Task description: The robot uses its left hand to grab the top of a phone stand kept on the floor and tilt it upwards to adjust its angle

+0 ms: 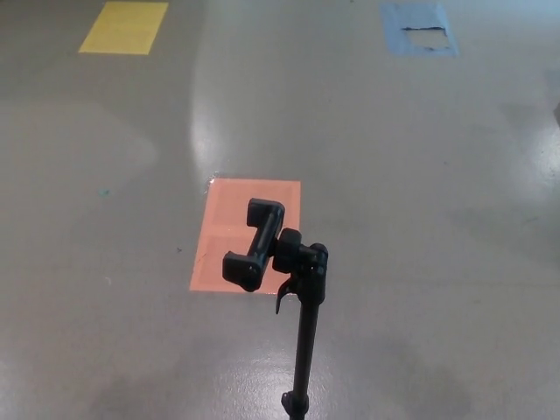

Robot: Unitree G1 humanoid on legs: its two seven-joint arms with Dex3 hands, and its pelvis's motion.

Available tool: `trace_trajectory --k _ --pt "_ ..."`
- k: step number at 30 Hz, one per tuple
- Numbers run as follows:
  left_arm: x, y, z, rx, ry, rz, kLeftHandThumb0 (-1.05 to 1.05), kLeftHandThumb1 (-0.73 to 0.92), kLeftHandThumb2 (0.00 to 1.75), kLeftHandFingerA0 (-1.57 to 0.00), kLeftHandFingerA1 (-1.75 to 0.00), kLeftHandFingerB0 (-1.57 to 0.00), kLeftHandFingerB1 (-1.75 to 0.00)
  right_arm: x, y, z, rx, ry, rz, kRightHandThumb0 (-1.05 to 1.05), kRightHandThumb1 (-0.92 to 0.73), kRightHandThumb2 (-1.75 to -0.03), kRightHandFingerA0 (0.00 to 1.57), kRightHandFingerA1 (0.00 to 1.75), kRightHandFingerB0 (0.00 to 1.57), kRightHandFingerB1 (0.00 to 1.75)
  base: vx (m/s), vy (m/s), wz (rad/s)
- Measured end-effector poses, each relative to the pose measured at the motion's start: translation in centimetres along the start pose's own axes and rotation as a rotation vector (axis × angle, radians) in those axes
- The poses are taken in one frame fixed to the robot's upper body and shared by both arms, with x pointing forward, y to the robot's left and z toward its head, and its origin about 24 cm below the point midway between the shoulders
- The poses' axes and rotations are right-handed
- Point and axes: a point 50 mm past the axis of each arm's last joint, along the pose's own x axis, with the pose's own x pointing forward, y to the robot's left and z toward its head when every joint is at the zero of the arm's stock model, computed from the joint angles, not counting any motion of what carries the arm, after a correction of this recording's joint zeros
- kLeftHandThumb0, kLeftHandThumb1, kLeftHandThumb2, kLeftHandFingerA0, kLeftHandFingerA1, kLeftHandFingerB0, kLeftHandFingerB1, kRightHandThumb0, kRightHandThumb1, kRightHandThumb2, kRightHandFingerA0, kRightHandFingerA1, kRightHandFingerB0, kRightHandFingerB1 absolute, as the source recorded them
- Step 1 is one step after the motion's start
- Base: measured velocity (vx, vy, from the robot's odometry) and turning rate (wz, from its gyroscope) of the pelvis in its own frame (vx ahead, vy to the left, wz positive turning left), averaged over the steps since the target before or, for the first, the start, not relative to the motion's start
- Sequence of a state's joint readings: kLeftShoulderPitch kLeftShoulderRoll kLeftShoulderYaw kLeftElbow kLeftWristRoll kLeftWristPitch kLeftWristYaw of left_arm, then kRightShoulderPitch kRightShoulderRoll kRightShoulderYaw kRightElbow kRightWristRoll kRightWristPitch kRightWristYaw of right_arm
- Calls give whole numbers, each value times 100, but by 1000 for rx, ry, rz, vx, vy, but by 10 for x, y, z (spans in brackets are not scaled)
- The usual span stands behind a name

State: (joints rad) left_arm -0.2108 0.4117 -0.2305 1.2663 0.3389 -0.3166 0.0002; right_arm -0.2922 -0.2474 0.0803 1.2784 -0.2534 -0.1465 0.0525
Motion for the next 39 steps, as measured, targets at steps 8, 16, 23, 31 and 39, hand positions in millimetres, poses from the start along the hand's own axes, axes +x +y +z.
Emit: trace_trajectory --k 8,16,23,31,39 --pt "7 25 52 202 -264 102 -82 63 96 -15 -43 -3 -20 3 -8 20 17 -78 -27 -64 -81 -64 25 37 21 31 0 0 0" --pt "-6 55 114 398 -585 228 -94 71 99 -17 -35 0 -1 5 -15 40 9 -134 -41 -65 -81 -64 27 37 22 30 0 0 0" --pt "-29 77 155 511 -795 303 -86 65 95 -15 -36 0 -7 6 -16 43 -18 -138 -37 -63 -81 -64 24 36 22 30 0 0 0" --pt "-56 95 192 650 -964 338 -82 61 97 -9 -30 0 -16 6 -17 44 -38 -130 -36 -60 -81 -64 23 35 22 31 0 0 0" --pt "-72 97 217 752 -1042 338 -97 69 100 -9 -10 0 -3 7 -18 44 -50 -119 -30 -61 -81 -64 21 35 24 31 0 0 0"
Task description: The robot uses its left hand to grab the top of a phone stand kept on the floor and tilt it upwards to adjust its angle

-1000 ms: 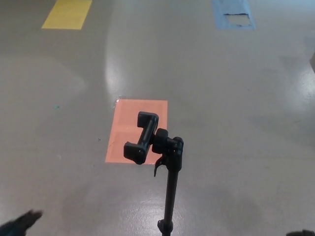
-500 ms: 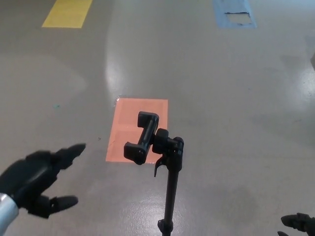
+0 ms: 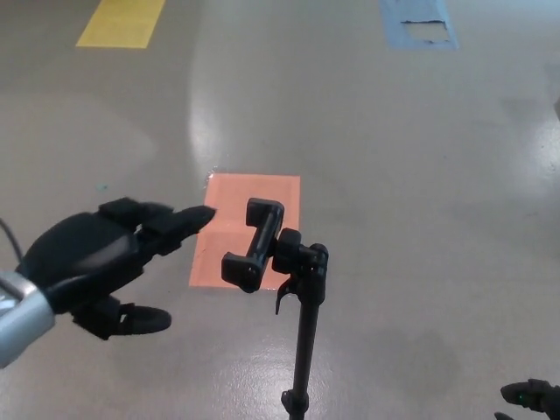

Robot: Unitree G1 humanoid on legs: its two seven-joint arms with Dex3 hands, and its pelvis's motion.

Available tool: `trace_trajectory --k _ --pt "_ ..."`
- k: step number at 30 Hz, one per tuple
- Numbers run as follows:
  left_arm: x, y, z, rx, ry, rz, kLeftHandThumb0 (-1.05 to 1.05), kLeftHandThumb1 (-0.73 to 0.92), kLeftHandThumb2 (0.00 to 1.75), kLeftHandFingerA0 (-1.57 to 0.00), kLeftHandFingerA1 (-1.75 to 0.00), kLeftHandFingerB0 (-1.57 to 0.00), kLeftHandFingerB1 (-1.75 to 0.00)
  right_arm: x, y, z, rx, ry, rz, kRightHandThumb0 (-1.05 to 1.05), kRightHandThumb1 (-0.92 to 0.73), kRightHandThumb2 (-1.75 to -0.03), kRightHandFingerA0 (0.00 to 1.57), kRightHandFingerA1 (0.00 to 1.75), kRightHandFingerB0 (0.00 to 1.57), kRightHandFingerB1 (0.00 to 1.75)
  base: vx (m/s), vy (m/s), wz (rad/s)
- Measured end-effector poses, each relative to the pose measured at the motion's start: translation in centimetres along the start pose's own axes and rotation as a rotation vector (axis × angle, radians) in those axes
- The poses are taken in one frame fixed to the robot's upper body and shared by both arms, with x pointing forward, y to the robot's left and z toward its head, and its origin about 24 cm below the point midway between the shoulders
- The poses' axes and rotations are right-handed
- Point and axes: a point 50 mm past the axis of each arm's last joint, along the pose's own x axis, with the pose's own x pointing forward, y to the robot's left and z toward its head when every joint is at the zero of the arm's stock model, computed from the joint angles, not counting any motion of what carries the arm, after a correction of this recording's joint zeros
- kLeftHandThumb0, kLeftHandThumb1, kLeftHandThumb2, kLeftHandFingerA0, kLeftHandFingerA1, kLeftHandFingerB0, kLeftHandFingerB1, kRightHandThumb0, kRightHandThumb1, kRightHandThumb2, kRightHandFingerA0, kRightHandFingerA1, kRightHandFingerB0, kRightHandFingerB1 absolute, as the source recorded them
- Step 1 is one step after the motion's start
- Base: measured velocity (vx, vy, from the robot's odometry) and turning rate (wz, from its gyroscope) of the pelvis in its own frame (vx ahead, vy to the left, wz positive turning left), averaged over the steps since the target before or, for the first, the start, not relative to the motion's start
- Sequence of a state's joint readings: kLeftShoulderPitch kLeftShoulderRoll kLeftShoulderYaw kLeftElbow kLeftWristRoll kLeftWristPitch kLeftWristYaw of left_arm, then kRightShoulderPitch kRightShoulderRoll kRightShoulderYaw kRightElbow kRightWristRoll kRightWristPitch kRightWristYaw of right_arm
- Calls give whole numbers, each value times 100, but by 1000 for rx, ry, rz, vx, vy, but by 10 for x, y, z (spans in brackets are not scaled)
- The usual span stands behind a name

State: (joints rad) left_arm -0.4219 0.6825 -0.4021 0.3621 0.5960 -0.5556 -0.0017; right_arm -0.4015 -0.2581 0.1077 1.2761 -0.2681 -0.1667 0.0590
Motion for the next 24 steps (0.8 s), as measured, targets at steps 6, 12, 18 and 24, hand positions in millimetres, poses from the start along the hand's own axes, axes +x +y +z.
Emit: trace_trajectory --k 6,12,18,24 --pt "4 11 6 44 -29 -3 -87 65 99 0 -10 0 -11 0 0 -1 -5 10 4 -58 -82 -66 21 35 23 31 0 0 0" --pt "7 25 14 77 -47 12 -90 66 101 0 -5 0 -10 0 1 -2 -3 18 10 -60 -82 -64 22 36 23 31 0 0 0" --pt "9 35 17 81 -36 49 -93 69 105 0 -4 0 -9 0 1 -3 -11 23 20 -60 -81 -64 23 35 24 31 0 0 0" --pt "10 44 14 84 -17 79 -94 70 106 0 -4 0 -8 0 2 -4 -13 26 25 -61 -79 -64 24 36 25 31 0 0 0"
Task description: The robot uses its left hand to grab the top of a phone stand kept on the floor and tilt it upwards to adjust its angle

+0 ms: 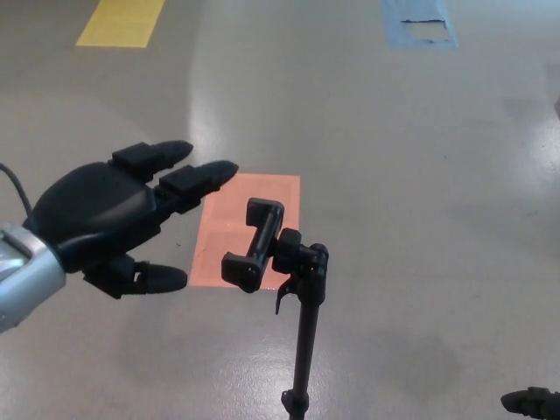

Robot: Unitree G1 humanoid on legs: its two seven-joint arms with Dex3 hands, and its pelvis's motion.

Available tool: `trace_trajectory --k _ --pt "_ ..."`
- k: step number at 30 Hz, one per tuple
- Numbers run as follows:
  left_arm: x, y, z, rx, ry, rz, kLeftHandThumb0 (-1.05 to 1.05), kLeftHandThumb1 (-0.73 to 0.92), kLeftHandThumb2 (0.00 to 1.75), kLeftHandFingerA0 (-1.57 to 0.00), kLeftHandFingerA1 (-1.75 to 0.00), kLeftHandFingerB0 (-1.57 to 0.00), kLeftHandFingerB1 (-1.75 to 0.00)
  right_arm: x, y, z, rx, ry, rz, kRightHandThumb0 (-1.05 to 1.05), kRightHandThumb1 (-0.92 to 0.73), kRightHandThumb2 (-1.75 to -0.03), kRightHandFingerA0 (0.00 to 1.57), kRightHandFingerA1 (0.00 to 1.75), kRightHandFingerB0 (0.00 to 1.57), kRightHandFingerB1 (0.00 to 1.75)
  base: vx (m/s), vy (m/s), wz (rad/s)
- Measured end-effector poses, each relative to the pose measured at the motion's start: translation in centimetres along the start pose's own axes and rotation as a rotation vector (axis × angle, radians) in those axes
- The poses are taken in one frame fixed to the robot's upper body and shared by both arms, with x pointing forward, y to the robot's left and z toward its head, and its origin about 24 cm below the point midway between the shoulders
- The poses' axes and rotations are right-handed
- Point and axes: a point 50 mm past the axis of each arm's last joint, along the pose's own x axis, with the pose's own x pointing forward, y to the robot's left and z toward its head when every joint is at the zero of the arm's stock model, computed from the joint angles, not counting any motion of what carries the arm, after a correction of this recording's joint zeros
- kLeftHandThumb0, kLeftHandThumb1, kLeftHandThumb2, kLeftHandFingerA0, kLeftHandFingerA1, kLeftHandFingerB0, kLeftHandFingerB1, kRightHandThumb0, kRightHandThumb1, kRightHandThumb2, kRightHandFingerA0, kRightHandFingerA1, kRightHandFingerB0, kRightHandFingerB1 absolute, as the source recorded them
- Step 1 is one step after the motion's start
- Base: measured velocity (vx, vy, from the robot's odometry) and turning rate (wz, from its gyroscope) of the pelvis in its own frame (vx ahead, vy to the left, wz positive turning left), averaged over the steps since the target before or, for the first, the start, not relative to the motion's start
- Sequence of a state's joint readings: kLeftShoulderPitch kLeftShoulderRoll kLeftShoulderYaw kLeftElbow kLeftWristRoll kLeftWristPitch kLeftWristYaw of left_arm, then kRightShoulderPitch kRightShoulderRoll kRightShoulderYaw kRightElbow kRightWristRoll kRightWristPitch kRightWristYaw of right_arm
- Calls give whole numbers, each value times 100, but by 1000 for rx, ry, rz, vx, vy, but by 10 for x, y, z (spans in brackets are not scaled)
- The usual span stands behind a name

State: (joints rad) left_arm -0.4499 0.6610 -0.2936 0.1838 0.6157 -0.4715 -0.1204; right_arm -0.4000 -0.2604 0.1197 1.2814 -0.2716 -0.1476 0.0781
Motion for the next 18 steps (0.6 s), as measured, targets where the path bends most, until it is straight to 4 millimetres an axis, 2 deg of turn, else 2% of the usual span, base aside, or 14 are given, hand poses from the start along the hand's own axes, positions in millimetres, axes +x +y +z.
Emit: trace_trajectory --k 5,17,18 --pt "2 8 0 10 3 13 -92 67 103 0 -4 0 -9 0 1 0 -20 5 6 -59 -79 -64 26 37 28 33 0 0 0" --pt "9 16 19 21 -58 42 -92 67 103 0 -5 0 -9 0 1 -1 -45 8 12 -61 -80 -64 28 37 31 33 0 0 0" --pt "10 17 22 30 -71 41 -92 67 103 0 -5 0 -9 0 1 -1 -49 8 11 -61 -76 -65 29 38 29 34 0 0 0"
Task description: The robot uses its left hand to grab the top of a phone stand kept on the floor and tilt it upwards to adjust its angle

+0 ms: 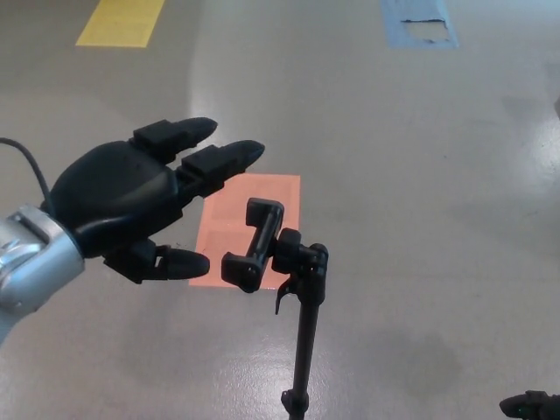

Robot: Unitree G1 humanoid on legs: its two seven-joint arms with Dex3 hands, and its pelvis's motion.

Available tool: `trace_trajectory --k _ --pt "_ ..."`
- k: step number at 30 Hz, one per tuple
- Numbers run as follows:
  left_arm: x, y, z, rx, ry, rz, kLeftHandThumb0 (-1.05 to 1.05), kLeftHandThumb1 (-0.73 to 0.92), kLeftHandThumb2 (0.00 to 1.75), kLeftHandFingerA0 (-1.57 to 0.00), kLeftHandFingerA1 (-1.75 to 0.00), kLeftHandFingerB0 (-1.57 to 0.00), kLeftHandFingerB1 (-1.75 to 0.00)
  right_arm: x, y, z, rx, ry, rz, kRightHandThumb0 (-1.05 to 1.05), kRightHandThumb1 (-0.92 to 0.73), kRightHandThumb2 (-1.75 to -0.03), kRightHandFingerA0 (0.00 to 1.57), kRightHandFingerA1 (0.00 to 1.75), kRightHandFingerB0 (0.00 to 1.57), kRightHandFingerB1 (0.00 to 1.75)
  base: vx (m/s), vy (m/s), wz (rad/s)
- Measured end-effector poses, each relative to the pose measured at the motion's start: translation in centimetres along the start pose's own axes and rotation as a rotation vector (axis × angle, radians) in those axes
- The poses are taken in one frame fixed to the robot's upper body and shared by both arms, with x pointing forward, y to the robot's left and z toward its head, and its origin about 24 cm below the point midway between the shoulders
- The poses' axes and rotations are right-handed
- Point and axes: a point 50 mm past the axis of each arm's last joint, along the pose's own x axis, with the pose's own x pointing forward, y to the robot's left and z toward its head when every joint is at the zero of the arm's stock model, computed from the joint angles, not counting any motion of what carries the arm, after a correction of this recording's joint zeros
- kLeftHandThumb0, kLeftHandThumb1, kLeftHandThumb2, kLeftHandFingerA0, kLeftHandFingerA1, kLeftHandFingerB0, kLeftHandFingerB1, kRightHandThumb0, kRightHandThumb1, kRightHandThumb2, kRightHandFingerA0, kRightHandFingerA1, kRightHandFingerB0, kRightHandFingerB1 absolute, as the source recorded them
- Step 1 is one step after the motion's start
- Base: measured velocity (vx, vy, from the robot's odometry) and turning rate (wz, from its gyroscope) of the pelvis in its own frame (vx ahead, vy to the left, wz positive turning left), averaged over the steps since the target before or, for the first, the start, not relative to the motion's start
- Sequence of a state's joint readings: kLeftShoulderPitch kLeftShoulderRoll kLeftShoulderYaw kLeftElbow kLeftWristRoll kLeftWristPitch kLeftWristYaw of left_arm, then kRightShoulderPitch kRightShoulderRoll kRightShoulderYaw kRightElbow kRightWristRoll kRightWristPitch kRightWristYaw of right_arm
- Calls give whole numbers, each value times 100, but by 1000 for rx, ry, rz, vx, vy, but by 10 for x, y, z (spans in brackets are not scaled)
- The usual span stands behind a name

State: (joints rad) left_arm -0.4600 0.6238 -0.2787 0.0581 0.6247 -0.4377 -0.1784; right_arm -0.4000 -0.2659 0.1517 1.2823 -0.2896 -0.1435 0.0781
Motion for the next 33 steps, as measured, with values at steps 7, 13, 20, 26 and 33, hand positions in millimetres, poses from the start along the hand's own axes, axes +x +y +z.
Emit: trace_trajectory --k 7,13,20,26,33 --pt "1 -2 8 35 -22 -23 -87 64 103 0 -10 0 -14 0 -1 -1 -4 2 -1 -59 -80 -64 31 38 31 34 0 0 0" --pt "0 -5 10 43 -23 -41 -89 64 100 0 -5 0 -10 0 -1 0 -12 4 0 -58 -79 -64 32 38 32 34 0 0 0" --pt "-2 -11 11 44 -18 -66 -90 65 101 0 -6 0 -10 0 -1 0 -24 9 4 -57 -79 -64 31 38 32 34 0 0 0" --pt "-2 -13 11 47 -15 -80 -89 64 100 0 -7 0 -11 0 -1 0 -28 12 7 -57 -79 -64 31 37 33 34 0 0 0" --pt "-3 -15 10 45 -9 -95 -88 64 101 0 -7 0 -11 0 -1 0 -29 18 11 -57 -79 -64 33 37 33 34 0 0 0"
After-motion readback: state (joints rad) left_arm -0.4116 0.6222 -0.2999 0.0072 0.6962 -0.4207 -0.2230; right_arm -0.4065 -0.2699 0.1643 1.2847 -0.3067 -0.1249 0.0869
